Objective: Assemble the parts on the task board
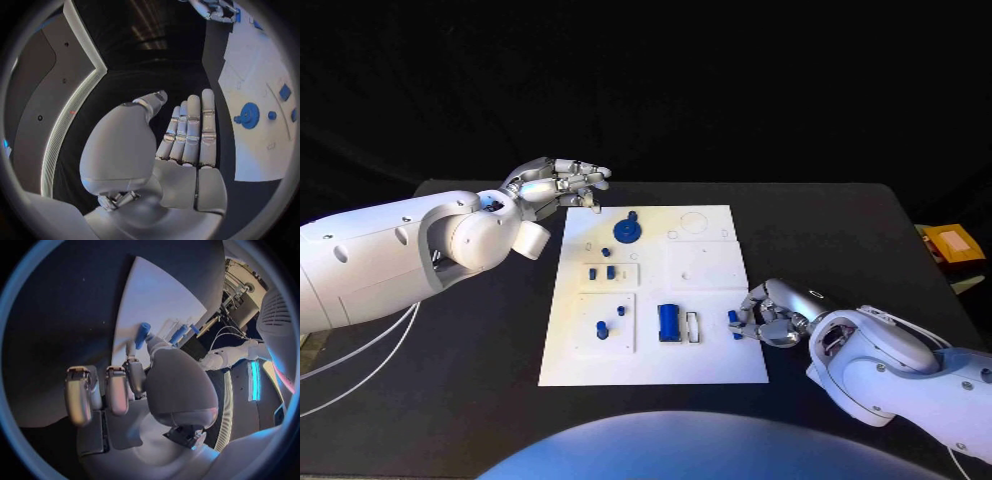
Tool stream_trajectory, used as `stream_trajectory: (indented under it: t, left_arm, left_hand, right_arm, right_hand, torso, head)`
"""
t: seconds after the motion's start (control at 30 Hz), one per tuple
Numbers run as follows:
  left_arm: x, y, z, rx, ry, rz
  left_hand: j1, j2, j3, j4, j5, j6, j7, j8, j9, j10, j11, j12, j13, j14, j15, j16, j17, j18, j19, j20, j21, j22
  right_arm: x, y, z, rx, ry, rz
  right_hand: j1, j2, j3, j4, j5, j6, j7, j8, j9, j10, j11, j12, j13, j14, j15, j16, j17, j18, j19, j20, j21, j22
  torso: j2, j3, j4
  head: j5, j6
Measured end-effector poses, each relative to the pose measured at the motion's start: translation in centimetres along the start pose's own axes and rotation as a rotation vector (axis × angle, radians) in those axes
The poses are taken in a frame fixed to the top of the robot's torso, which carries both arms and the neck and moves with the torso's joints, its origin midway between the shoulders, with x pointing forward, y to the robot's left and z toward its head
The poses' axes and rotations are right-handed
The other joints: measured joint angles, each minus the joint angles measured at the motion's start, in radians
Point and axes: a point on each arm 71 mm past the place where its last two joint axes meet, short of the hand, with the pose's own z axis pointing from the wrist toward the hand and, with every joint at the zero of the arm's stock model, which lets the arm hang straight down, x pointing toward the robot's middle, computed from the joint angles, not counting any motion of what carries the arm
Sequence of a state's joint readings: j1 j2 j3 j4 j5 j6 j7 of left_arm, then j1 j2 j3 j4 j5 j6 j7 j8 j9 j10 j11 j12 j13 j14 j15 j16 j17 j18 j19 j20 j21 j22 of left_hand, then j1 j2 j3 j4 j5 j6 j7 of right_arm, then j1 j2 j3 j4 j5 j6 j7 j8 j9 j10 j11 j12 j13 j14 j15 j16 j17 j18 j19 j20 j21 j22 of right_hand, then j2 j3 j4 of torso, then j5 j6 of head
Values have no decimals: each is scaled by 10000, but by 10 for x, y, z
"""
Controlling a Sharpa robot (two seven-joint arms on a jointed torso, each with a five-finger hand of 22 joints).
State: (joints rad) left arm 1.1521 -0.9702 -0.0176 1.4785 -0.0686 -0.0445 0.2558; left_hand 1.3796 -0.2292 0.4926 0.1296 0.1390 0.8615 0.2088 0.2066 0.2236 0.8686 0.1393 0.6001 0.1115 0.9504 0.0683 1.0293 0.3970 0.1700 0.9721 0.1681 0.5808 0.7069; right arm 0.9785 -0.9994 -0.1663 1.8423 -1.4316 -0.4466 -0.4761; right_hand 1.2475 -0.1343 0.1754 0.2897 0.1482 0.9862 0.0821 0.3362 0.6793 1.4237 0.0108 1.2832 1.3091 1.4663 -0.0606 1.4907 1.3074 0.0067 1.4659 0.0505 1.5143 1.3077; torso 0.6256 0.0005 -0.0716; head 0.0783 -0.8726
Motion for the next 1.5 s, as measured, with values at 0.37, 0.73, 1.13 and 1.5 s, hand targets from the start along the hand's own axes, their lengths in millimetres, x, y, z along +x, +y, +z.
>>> stream_trajectory:
  t: [0.37, 0.73, 1.13, 1.5]
  left_arm:
    - [-1, 0, -1, -8, -14, 3]
    - [-1, 0, -1, -17, -26, 7]
    - [-1, 0, -1, -19, -19, 5]
    - [-1, 0, -1, -18, -7, 2]
  left_hand:
    - [0, 0, -29, 29, 0, 0, 0, 0, 0, 0, 0, 0, 9, 0, 0, 0, 1, 0, 0, 0, 0, -11]
    - [0, 0, -28, 28, 0, 0, 0, 0, 0, 0, 0, 0, 8, 0, 0, 0, 1, 0, 0, 0, 1, -10]
    - [0, 0, -28, 28, 0, 0, 0, 0, 0, 0, 0, 0, 7, 0, 0, 0, 2, 0, -1, -1, 1, -10]
    - [0, 0, -28, 28, 0, 0, 0, 0, 0, 0, 0, 0, 7, 0, 0, 0, 2, 0, -1, 0, 1, -18]
  right_arm:
    - [1, 6, 9, 30, 80, -272]
    - [4, 15, 9, -226, 111, -677]
    - [5, 17, 2, -216, 50, -543]
    - [2, 40, 2, -698, 242, 458]
  right_hand:
    - [805, -110, 397, -483, -365, 148, -108, 214, 68, 37, -109, -39, -1, -23, -23, 0, 0, 0, 3, -49, 0, -1]
    - [1258, -147, 1537, -739, 103, 266, -192, 193, 66, 39, -181, -39, -1, 1, -77, 0, -1, 1, 1, -149, 35, -3]
    - [885, -155, 2459, -308, 854, 213, -253, 435, -52, 132, -274, 1, -2, 0, -148, 48, -1, 1, 2, -149, 282, -4]
    - [-203, -304, 3244, -513, 1267, 130, -244, 778, -39, 190, -277, 39, -3, 0, -148, 99, -1, 0, 2, -148, 355, 4]
  torso:
    - [-6, 6, 0]
    - [-9, 6, -7]
    - [-12, 0, -7]
    - [-10, -3, -5]
  head:
    - [49, 0]
    - [48, 0]
    - [35, 0]
    - [72, 0]
